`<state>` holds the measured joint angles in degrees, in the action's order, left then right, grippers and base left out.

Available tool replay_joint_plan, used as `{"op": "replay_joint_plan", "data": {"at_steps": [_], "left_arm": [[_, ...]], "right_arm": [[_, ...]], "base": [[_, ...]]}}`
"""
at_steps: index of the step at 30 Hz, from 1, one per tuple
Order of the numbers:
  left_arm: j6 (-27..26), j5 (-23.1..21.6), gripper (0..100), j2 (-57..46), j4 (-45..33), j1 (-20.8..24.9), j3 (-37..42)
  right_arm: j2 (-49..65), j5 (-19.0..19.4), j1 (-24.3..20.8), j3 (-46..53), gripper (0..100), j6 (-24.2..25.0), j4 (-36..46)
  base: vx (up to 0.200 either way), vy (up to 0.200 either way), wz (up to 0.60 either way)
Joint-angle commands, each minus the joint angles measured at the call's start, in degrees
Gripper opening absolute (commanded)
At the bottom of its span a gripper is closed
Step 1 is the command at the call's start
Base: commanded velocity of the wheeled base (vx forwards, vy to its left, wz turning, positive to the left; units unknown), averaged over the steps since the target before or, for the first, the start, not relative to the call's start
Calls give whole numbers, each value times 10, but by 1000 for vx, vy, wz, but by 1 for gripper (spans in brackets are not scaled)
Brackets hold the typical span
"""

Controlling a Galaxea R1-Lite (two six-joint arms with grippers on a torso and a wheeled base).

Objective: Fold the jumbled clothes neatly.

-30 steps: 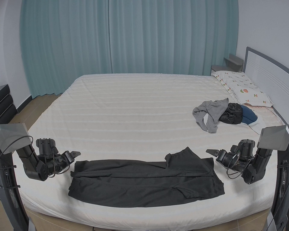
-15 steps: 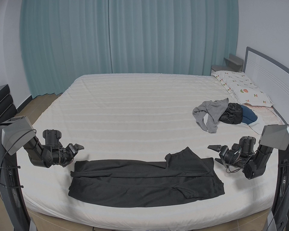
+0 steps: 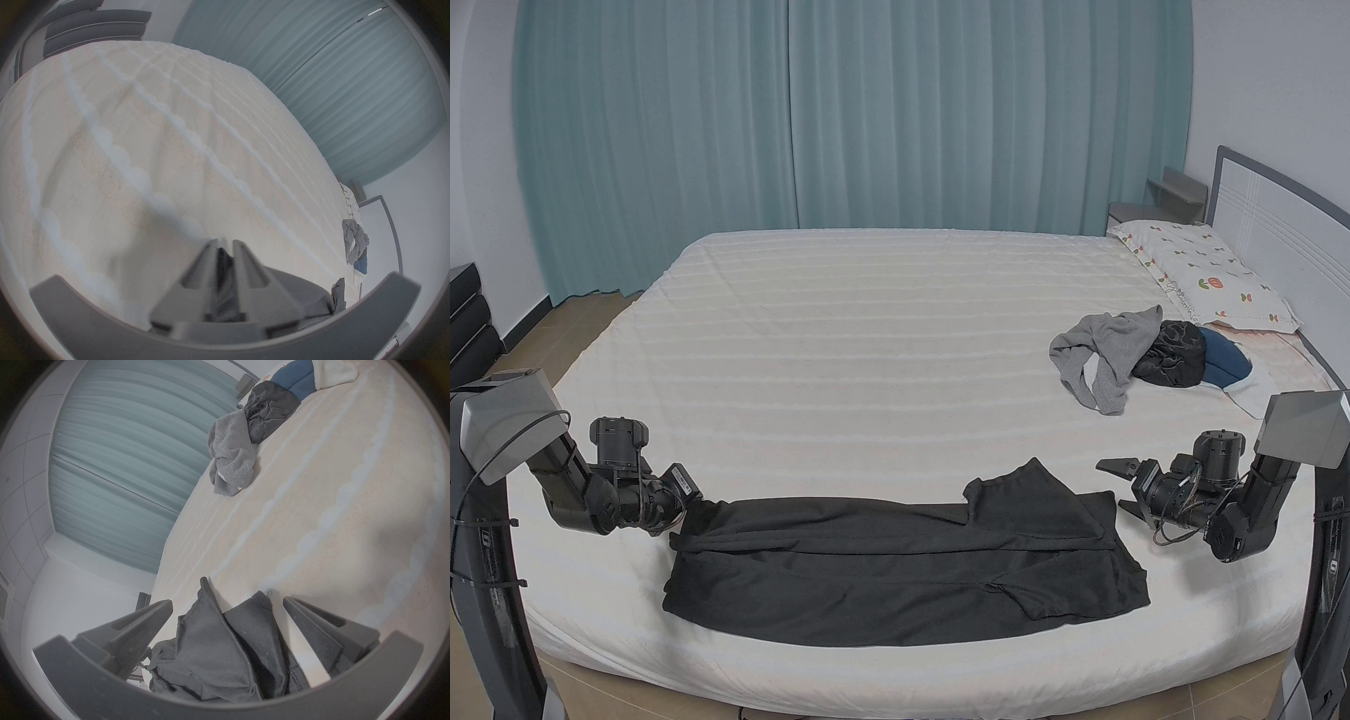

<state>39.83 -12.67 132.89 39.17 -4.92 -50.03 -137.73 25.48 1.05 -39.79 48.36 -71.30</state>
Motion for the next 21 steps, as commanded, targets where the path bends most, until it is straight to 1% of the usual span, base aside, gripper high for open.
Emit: {"op": "replay_joint_plan", "data": {"at_steps": [1,6,12,15,16,21], "left_arm": [[0,1,0,2,2,-5,4],[3,4,0,3,6,-16,-1],[6,8,0,-2,18,-26,0],[9,9,0,2,24,-29,-2],[14,9,0,2,27,-29,-3],[23,11,0,6,36,-30,-6]], "right_arm": [[-6,0,-3,-5,100,0,0],[-15,-2,-13,-13,100,0,1],[-26,-5,-13,-35,100,0,3],[-26,-6,-13,-50,100,0,31],[-25,-6,-13,-55,0,0,38],[-26,-7,-10,-59,0,0,41]], "base": [[0,0,0],[0,0,0],[0,0,0],[0,0,0],[0,0,0],[0,0,0]]}}
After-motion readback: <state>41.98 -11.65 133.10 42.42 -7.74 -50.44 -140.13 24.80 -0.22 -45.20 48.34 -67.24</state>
